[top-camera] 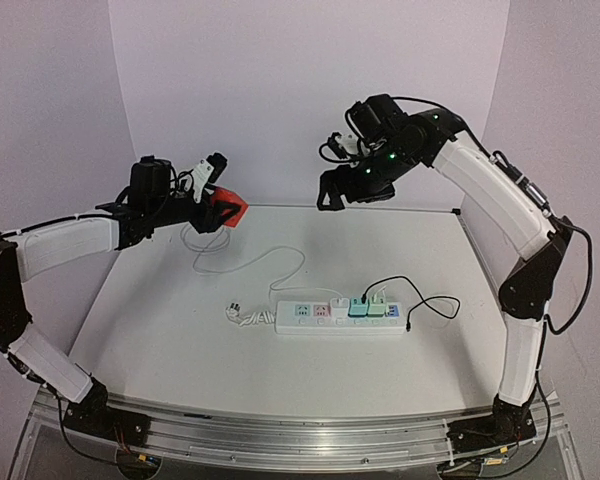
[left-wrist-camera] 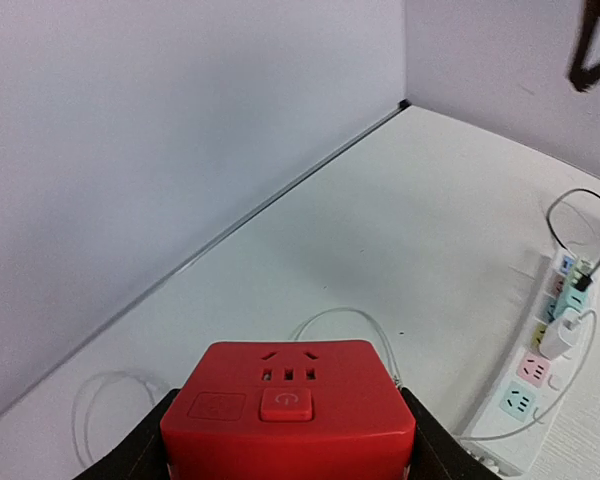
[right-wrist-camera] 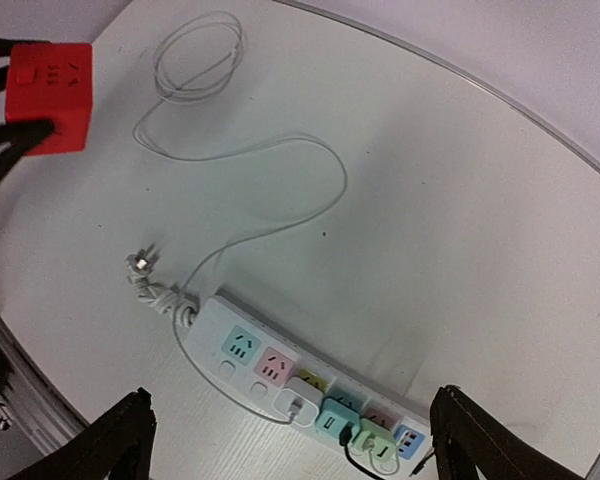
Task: Insert the plug
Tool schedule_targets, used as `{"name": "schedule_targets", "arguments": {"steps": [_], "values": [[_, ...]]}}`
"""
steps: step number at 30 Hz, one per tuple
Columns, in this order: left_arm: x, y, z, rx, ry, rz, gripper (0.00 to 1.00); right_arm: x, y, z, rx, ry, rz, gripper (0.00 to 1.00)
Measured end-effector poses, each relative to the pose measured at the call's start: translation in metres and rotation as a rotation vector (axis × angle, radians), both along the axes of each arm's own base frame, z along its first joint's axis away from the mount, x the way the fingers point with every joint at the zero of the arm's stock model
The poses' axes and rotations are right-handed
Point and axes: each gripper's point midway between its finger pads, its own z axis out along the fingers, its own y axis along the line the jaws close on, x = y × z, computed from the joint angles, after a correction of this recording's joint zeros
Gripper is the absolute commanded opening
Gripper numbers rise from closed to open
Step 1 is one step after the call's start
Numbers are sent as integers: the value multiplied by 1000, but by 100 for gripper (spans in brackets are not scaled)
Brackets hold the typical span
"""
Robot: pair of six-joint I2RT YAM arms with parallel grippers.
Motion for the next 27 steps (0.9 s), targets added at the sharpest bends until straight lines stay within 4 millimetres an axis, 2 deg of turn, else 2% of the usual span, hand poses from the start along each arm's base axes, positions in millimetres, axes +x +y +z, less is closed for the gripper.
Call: {"name": "schedule_targets", "arguments": {"steps": [3, 7, 10, 13, 17, 27], "values": [[-32, -25, 6, 37, -147, -160, 0, -7, 13, 21, 109, 20, 11, 93], [-68, -53, 1, 80, -296, -330, 0, -17, 41, 51, 291, 51, 49, 93], [-83, -67, 3, 92, -381, -404, 0, -27, 66, 57, 372, 91, 95, 93], [-88, -74, 18, 80, -469, -426, 0, -33, 89, 48, 405, 133, 127, 93], [-92, -80, 31, 59, -527, -435, 0, -37, 108, 30, 411, 189, 143, 92], [-100, -87, 40, 30, -560, -448, 0, -39, 123, 16, 415, 220, 154, 93]]}}
